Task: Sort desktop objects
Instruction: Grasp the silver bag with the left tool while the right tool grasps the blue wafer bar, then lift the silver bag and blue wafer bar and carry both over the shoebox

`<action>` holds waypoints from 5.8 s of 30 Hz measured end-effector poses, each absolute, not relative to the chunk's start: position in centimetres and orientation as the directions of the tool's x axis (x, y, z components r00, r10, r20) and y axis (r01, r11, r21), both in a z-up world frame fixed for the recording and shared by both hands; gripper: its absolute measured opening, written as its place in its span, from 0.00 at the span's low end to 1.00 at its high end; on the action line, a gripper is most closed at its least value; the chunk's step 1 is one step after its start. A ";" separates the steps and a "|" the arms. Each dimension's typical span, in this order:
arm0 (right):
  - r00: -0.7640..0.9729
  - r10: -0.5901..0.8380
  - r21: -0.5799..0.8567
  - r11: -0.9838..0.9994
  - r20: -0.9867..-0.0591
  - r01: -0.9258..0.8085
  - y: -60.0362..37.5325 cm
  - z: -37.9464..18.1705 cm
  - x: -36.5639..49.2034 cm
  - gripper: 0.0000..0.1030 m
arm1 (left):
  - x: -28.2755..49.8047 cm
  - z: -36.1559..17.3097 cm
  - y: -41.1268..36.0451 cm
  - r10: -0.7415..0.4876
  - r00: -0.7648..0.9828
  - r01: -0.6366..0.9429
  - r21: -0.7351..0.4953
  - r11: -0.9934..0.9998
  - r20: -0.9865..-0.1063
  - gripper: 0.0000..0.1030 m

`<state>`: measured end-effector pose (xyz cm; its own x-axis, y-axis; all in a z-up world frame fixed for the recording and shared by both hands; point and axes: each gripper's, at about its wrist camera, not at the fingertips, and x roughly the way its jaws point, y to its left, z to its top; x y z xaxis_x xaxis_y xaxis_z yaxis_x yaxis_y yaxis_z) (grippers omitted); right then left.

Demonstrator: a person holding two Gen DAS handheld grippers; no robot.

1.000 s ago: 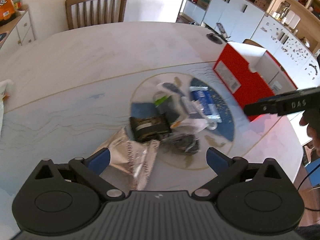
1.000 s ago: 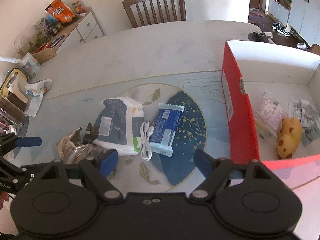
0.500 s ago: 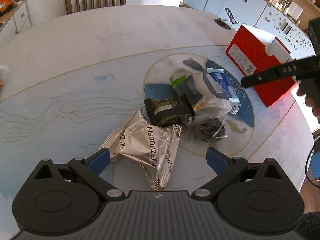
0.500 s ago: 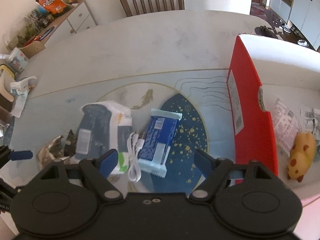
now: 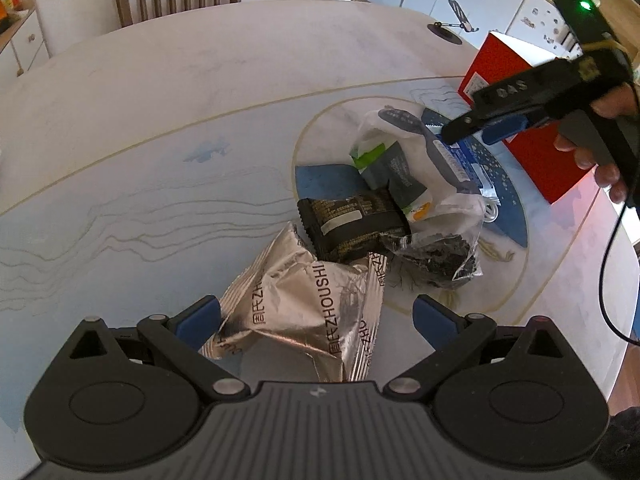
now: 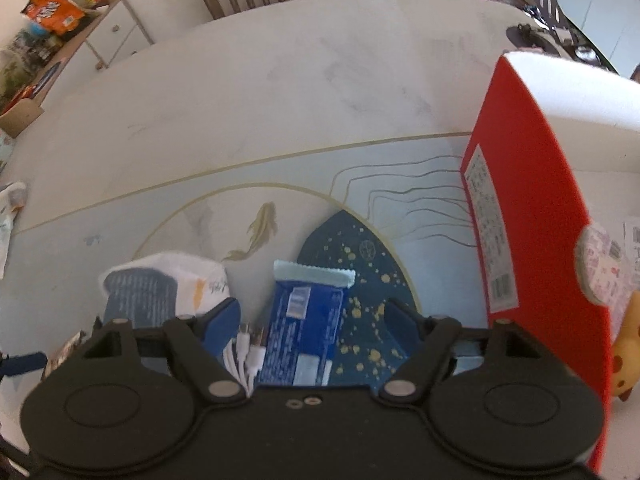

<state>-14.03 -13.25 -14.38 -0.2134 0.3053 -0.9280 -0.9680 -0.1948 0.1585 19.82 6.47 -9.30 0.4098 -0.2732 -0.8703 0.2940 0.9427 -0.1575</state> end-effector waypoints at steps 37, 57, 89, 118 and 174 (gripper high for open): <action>-0.024 0.215 0.033 0.040 -0.976 -0.999 -12.9 -15.6 -14.4 0.69 | 20.7 -11.2 5.8 -0.256 0.424 0.362 -0.097 0.927 -0.869 0.99; 0.012 0.211 0.007 0.092 -0.977 -0.996 -13.4 -15.4 -15.2 0.48 | 20.5 -11.1 5.6 -0.259 0.432 0.357 -0.101 0.929 -0.864 0.85; -0.179 0.298 0.204 0.055 -0.938 -0.977 -17.0 -12.1 -12.3 0.35 | 16.4 -7.6 7.0 -0.258 0.451 0.221 -0.173 0.960 -0.854 0.54; -0.279 0.364 0.279 -0.055 -0.888 -0.959 -23.4 -4.8 -9.1 0.35 | 14.0 -2.2 1.7 -0.336 0.471 0.297 -0.212 0.931 -0.815 0.54; -0.218 0.481 0.250 0.002 -0.849 -0.968 -15.3 -1.1 9.1 0.35 | 24.6 2.3 -23.5 -0.431 0.440 0.560 -0.135 0.818 -0.788 0.54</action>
